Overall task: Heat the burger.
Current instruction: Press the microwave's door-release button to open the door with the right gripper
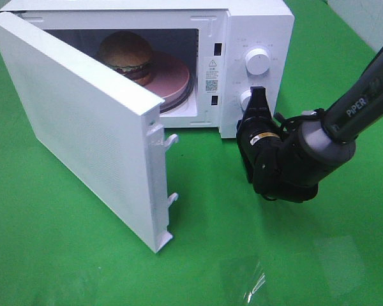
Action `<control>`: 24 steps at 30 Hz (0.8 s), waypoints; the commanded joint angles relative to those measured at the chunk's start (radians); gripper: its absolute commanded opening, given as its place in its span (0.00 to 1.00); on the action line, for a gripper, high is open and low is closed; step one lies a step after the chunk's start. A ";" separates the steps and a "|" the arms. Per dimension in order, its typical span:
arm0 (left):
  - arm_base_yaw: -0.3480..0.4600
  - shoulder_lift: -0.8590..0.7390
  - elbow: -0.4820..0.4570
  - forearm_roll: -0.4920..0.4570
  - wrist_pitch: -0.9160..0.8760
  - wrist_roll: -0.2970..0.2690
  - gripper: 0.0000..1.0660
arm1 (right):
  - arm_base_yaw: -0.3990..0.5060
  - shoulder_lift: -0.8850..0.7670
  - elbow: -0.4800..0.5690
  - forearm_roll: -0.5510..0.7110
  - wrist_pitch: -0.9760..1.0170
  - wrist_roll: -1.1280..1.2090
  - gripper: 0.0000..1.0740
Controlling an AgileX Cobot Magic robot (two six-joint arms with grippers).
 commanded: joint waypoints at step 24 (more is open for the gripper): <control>0.003 -0.016 0.001 -0.005 -0.009 0.002 0.92 | 0.014 -0.119 0.107 -0.129 0.073 0.056 0.00</control>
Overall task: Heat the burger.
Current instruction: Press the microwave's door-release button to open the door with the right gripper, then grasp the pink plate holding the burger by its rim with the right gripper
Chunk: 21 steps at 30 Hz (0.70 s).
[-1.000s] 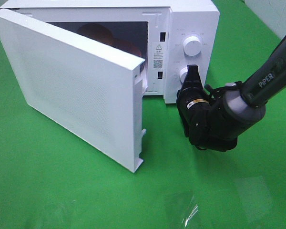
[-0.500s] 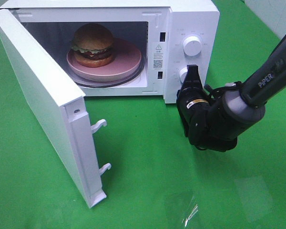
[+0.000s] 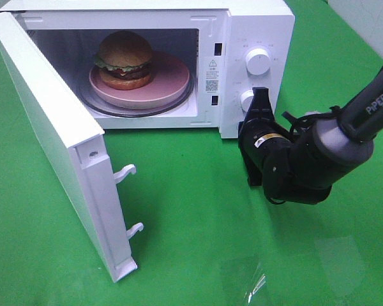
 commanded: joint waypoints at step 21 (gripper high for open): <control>0.003 -0.016 0.001 -0.004 -0.009 0.002 0.92 | -0.004 -0.433 0.157 -0.496 0.536 -0.457 0.04</control>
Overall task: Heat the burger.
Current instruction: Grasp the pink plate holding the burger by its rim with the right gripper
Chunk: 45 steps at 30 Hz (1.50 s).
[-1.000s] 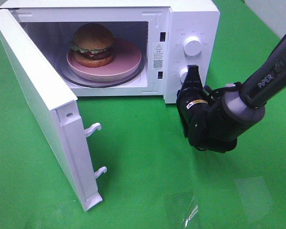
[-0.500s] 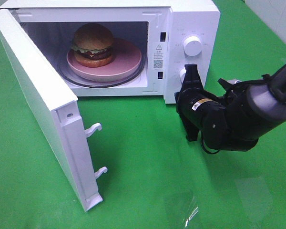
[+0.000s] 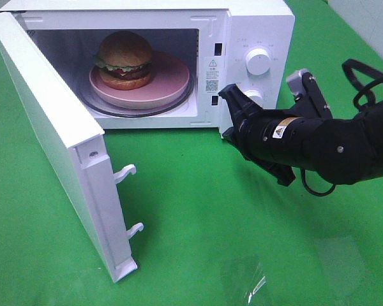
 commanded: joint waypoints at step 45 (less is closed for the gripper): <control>0.003 -0.016 0.001 -0.004 -0.009 0.002 0.92 | -0.004 -0.288 -0.271 -0.296 1.079 -2.008 0.09</control>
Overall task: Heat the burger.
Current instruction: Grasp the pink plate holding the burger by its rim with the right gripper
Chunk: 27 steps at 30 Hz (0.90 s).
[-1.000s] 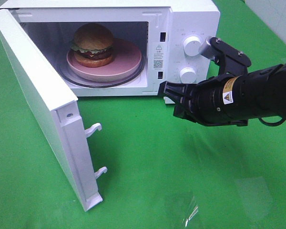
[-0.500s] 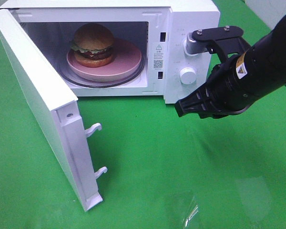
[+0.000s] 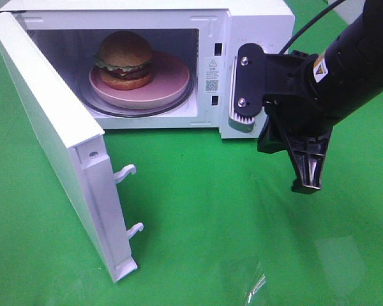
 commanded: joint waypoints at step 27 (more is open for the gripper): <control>0.003 -0.016 0.001 -0.004 -0.009 0.002 0.92 | 0.035 0.119 -0.124 -0.077 -0.099 -0.095 0.92</control>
